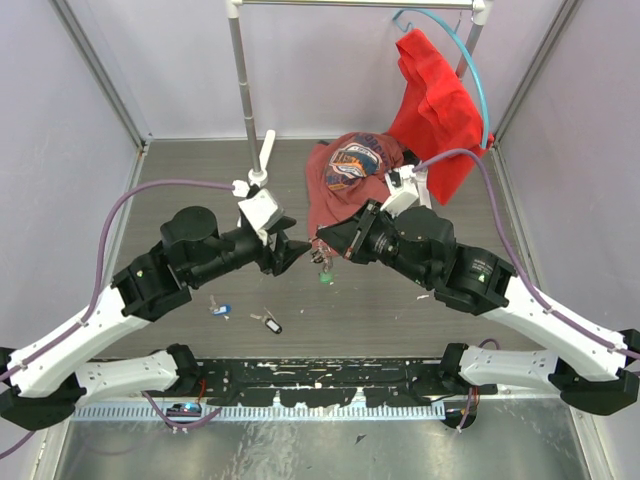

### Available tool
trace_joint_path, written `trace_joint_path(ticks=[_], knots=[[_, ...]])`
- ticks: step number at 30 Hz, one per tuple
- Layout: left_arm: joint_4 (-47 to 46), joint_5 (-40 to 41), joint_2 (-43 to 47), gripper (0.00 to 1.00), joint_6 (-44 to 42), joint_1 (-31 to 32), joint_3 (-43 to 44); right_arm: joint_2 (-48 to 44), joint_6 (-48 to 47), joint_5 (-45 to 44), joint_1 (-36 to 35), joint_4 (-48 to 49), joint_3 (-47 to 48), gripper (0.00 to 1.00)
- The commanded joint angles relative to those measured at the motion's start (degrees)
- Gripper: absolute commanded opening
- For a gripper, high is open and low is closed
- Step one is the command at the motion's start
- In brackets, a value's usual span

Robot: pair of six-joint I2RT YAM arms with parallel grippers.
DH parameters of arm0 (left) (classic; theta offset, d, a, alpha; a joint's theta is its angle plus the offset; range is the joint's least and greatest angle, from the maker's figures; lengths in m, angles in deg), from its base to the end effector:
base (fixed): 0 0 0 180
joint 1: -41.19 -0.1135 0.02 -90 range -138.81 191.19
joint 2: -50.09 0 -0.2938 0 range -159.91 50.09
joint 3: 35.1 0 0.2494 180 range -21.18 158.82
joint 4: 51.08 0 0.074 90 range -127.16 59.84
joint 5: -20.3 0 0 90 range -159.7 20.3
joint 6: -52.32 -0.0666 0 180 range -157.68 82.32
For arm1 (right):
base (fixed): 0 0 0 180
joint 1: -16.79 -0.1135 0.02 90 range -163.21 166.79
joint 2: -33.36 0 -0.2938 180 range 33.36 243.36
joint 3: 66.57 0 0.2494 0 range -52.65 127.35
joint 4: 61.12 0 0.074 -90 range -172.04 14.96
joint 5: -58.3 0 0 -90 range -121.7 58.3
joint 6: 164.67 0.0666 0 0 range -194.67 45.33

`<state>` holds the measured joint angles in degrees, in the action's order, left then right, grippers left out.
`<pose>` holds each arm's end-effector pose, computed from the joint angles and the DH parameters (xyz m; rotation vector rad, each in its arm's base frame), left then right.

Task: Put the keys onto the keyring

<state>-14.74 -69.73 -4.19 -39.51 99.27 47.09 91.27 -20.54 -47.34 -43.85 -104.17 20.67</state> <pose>0.1099 -0.1765 0.4482 0.8855 1.5358 -0.7214 0.1213 0.1791 0.4518 0.0994 1.9619 1.1472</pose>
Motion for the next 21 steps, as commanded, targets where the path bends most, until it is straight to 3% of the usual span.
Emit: trace_joint_path(ticks=[1,7,21], knots=[[-3.4,-1.0,-0.1,0.60,-0.9,0.0,1.6,-2.0,-0.9,1.5,-0.1,5.5,0.0,0.00],[-2.8,-0.2,1.0,0.60,-0.7,0.1,1.6,-3.0,-0.1,-1.7,-0.2,4.6,-1.3,0.00],[-0.6,0.6,2.3,0.58,-0.5,0.2,1.4,0.3,-7.7,1.9,0.5,1.9,1.5,0.00]])
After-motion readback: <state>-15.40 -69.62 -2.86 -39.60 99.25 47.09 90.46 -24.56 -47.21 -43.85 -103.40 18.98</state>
